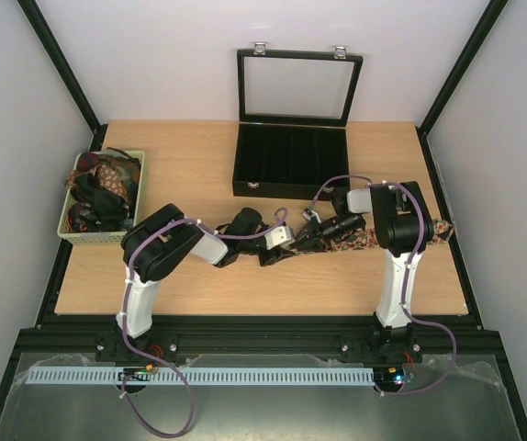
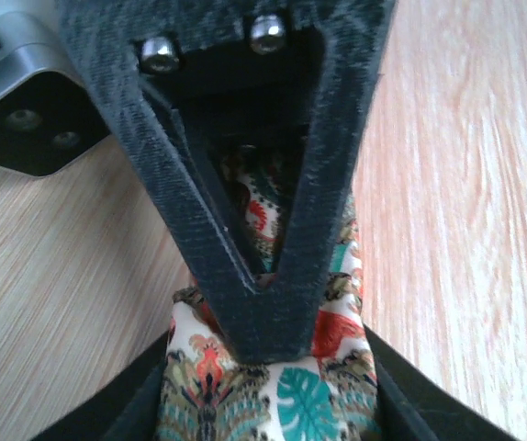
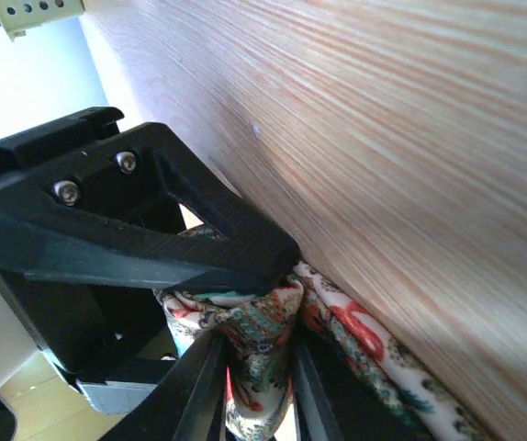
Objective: Roll the ties
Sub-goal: Roll the tie at the center of the board.
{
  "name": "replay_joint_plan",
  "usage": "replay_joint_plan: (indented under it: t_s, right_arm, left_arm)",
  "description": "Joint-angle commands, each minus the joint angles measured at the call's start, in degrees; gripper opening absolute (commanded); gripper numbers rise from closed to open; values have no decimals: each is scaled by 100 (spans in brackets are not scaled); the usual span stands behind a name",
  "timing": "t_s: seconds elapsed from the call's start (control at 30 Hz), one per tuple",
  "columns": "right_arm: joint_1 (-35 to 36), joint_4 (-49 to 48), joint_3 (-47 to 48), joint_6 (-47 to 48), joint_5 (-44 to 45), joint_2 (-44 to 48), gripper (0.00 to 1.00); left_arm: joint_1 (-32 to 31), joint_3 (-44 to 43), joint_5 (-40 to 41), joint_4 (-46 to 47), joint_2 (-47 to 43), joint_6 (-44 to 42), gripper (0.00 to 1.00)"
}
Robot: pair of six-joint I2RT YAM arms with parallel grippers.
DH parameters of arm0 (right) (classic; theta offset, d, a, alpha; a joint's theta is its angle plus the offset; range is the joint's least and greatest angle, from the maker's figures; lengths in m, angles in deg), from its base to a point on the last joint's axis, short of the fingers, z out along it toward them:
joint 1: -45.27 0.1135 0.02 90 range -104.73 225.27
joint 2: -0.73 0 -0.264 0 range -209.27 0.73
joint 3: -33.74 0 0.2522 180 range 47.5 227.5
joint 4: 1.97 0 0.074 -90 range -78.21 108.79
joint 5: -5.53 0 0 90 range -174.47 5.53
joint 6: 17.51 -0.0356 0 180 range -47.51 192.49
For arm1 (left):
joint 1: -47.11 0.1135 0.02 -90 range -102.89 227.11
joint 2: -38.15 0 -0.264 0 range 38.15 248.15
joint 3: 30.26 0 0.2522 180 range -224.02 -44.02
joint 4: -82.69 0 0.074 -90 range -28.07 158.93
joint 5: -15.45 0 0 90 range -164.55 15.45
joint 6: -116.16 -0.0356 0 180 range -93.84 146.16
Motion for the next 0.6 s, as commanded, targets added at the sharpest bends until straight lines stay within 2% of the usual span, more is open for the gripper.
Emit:
replay_joint_plan:
  t_s: [0.0,0.13,0.27,0.47,0.57]
  right_arm:
    - [-66,168,-165,-280,1366,-249,25]
    - [-76,179,-231,-283,1426,292,45]
    - [-63,182,-268,-398,1298,855,50]
    - [186,136,-179,-578,1069,955,36]
    - [369,19,-132,-686,1058,879,33]
  left_arm:
    - [-96,62,429,-942,149,-112,40]
    - [-76,145,670,-1502,-71,-292,38]
    - [-70,128,781,-2027,-187,-523,38]
    - [-78,-58,751,-2515,-123,-703,39]
    - [-79,-135,775,-2601,-73,-699,40]
